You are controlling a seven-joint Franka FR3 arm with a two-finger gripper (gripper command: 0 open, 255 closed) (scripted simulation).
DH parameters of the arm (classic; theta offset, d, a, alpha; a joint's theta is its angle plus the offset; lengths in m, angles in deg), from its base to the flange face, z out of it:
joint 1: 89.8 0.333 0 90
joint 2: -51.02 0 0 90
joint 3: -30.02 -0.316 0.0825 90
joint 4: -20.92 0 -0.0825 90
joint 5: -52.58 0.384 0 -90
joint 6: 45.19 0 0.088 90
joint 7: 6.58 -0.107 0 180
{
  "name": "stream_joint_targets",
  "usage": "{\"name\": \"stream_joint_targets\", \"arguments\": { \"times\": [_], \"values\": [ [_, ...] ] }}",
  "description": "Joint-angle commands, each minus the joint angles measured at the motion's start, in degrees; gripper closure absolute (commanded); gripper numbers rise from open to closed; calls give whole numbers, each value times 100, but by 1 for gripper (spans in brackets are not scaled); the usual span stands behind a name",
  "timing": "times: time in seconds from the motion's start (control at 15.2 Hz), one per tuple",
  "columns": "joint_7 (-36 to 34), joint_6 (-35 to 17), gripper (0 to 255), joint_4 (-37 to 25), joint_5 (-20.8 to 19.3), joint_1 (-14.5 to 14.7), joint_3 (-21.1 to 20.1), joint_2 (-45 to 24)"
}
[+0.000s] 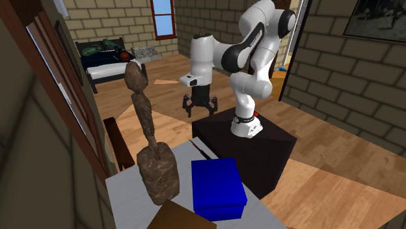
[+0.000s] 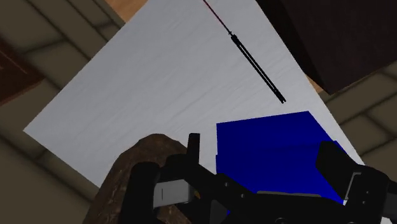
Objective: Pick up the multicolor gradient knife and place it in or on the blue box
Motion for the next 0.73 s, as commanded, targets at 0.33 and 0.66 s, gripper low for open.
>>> {"name": "stream_joint_targets", "arguments": {
  "times": [0.33,0.66],
  "values": [
    [1730,-1352,0,702,44,637,457,-853],
    [3117,-2424,0,999,258,1195,860,-1812]
  ]
}}
